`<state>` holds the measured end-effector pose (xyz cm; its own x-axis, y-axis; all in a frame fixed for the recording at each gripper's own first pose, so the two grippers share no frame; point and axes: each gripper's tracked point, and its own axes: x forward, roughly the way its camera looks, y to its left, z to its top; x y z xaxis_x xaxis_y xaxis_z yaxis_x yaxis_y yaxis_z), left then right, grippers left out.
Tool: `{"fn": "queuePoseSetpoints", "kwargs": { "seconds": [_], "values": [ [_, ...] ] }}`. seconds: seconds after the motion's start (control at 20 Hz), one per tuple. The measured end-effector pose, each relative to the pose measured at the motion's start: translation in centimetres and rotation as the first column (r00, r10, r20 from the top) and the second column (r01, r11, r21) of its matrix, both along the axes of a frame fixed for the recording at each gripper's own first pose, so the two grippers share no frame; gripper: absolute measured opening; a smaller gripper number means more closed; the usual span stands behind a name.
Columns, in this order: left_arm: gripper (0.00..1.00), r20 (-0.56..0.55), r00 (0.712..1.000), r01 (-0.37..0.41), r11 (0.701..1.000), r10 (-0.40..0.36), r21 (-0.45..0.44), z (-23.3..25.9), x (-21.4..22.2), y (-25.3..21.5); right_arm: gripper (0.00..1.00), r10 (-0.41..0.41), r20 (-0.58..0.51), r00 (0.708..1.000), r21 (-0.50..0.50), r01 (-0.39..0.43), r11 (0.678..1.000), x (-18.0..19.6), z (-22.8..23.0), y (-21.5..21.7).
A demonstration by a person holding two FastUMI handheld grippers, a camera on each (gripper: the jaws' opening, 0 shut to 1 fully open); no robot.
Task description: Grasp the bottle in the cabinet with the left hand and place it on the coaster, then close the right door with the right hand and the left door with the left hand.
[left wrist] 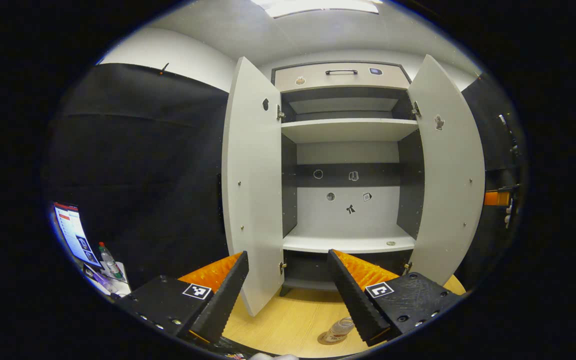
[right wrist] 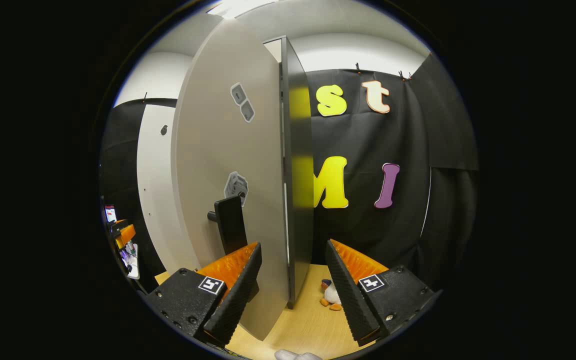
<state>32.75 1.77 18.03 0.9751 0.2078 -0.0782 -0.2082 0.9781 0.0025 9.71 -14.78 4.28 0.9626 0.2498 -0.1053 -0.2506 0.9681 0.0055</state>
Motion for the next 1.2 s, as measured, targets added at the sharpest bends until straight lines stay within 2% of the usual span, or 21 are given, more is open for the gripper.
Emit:
{"fn": "queuePoseSetpoints", "kwargs": {
  "seconds": [0.3, 0.35, 0.45, 0.75, 0.95, 1.05, 1.1, 1.2],
  "values": [
    [0.96, 0.020, 0.994, 0.106, 0.994, -0.106, -0.012, -0.2, 2.9, 0.3, 0.81, -0.044, 0.004, 0.999, 0.018, 0.044, 0.999, -0.2, -0.4, 4.0],
    [0.96, 0.022, 0.992, 0.122, 0.992, -0.122, -0.013, -0.3, 3.2, 0.7, 0.77, -0.059, 0.010, 0.998, 0.016, 0.059, 0.998, -0.2, -0.4, 4.8],
    [0.96, 0.029, 0.989, 0.144, 0.990, -0.144, -0.002, -0.2, 3.4, 1.9, 0.80, -0.075, 0.015, 0.997, 0.014, 0.075, 0.997, 0.1, -0.6, 6.7],
    [0.96, 0.029, 0.980, 0.199, 0.980, -0.199, 0.008, -1.5, 3.5, 5.1, 0.81, -0.035, 0.024, 0.999, 0.038, 0.034, 0.999, 3.6, -1.3, 14.7],
    [0.96, 0.026, 0.975, 0.222, 0.975, -0.222, -0.002, -2.5, 4.0, 7.0, 0.81, -0.102, 0.020, 0.995, 0.082, 0.100, 0.992, 3.6, -1.7, 16.1],
    [0.96, 0.028, 0.970, 0.243, 0.970, -0.243, -0.012, -2.7, 4.4, 8.0, 0.77, -0.134, 0.035, 0.990, 0.058, 0.132, 0.990, 2.6, -1.3, 15.8],
    [0.96, 0.028, 0.969, 0.247, 0.969, -0.246, -0.012, -2.8, 4.6, 8.6, 0.81, -0.144, 0.037, 0.989, 0.047, 0.142, 0.989, 2.0, -1.3, 15.7],
    [0.96, 0.032, 0.967, 0.254, 0.967, -0.254, -0.017, -2.9, 4.9, 9.7, 0.81, -0.156, 0.037, 0.987, 0.043, 0.154, 0.987, 0.6, -1.4, 15.9]
  ]
}}
